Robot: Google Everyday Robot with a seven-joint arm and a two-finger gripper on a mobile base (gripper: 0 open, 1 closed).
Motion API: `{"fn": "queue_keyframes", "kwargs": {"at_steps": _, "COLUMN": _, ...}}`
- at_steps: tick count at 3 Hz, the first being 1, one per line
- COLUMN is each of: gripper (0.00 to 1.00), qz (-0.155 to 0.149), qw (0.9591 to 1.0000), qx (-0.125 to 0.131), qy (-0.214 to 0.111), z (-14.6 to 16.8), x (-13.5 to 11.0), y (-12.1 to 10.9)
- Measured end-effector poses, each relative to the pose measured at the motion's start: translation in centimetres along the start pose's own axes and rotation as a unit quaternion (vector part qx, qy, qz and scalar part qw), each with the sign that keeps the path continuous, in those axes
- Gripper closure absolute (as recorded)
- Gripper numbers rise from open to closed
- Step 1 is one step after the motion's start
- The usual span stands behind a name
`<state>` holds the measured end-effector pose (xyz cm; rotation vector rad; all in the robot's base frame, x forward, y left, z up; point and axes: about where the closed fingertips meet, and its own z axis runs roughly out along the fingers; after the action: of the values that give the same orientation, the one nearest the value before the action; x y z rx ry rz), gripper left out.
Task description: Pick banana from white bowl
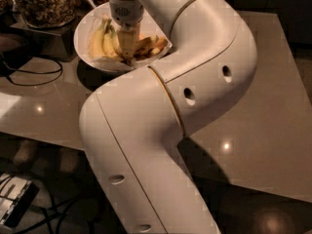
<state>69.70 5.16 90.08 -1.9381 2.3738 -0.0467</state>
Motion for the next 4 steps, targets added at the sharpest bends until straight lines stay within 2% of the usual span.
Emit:
{"fn": "queue_keyframes", "kwargs": {"at_steps": 1, "gripper": 1.0, "qz": 0.0, "qw": 1.0, "qx": 0.0, "qy": 0.0, "z": 0.0, "x": 0.0, "y": 0.0}}
{"fn": "queue_keyframes", "kwargs": {"at_steps": 2, "gripper": 1.0, "qz": 0.0, "qw": 1.0, "qx": 0.0, "qy": 0.0, "z": 0.0, "x": 0.0, "y": 0.0}}
{"fn": "queue_keyframes", "kwargs": {"at_steps": 3, "gripper": 1.0, "qz": -0.004, "qw": 0.9993, "qx": 0.024, "qy": -0.027, "z": -1.1, "x": -0.1, "y": -0.6}}
{"fn": "queue_keyframes", "kwargs": {"at_steps": 4, "gripper": 1.0, "qz": -0.011, "qw": 0.997, "qx": 0.047, "qy": -0.06, "z": -2.9, "x": 1.1, "y": -0.1}}
